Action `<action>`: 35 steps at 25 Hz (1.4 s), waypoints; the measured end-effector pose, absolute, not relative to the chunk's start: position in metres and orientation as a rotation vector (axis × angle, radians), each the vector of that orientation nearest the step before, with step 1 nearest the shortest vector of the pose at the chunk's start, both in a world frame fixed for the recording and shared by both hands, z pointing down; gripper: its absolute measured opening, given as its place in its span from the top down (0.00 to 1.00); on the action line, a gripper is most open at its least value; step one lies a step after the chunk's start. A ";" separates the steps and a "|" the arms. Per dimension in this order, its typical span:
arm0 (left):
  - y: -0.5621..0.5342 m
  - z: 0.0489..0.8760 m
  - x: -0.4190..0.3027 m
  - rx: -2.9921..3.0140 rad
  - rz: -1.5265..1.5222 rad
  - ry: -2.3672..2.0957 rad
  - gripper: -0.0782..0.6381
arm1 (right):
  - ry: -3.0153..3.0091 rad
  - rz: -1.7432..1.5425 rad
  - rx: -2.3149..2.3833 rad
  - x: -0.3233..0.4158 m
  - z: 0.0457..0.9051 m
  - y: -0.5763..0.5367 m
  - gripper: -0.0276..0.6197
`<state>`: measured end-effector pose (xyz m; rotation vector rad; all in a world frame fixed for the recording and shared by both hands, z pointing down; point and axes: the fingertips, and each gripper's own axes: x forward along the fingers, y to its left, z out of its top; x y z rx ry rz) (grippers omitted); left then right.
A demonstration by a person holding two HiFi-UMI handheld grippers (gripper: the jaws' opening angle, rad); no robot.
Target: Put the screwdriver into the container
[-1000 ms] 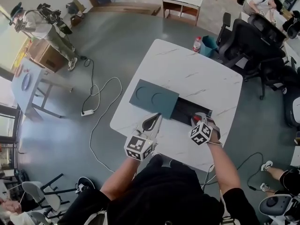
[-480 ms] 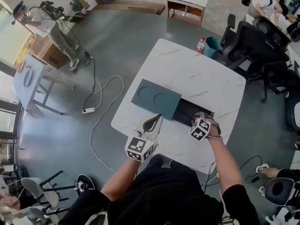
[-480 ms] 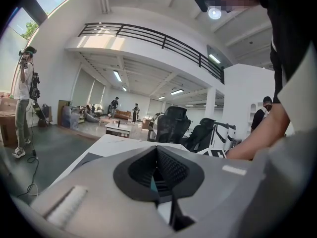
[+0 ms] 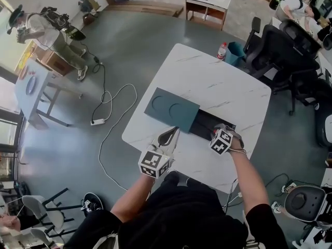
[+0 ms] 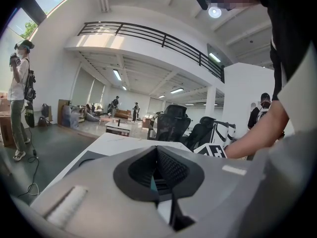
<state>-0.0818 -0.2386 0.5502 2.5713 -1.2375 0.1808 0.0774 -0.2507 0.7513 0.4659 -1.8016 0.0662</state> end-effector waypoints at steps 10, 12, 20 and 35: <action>-0.234 0.554 -0.078 2.569 0.198 -1.224 0.88 | -1.869 -0.009 0.564 0.075 0.717 -0.250 0.79; -0.233 0.552 -0.076 2.575 0.196 -1.218 0.88 | -1.891 -0.033 0.618 0.075 0.701 -0.250 0.79; -0.232 0.541 -0.052 2.613 0.176 -1.178 0.88 | -2.057 -0.057 0.948 0.080 0.614 -0.251 0.85; -0.228 0.482 0.003 2.747 0.032 -1.048 0.88 | -2.302 -0.150 1.674 0.110 0.472 -0.201 0.95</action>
